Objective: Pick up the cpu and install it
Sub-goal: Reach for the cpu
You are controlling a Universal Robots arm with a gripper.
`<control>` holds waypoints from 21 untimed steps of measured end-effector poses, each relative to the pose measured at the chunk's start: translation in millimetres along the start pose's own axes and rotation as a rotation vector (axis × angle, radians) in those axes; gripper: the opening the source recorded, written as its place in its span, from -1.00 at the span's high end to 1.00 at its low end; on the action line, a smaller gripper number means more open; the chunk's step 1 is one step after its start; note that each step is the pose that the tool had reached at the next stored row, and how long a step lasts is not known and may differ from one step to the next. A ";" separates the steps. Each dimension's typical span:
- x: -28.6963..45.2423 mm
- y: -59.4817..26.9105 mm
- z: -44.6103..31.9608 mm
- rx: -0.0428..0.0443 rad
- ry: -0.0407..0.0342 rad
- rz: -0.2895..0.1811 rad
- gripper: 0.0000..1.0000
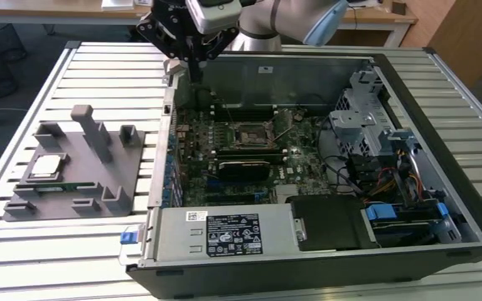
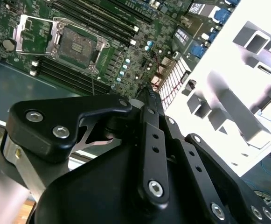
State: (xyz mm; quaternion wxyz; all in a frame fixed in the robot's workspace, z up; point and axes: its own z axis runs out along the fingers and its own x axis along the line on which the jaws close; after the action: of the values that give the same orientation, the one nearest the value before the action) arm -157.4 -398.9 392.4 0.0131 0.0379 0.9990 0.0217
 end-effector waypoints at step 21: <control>18.8 -1.5 1.0 0.0001 0.0001 0.000 0.79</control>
State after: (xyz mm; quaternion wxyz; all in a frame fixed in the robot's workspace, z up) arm -176.2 -398.9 390.9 0.0130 0.0379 0.9990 0.0217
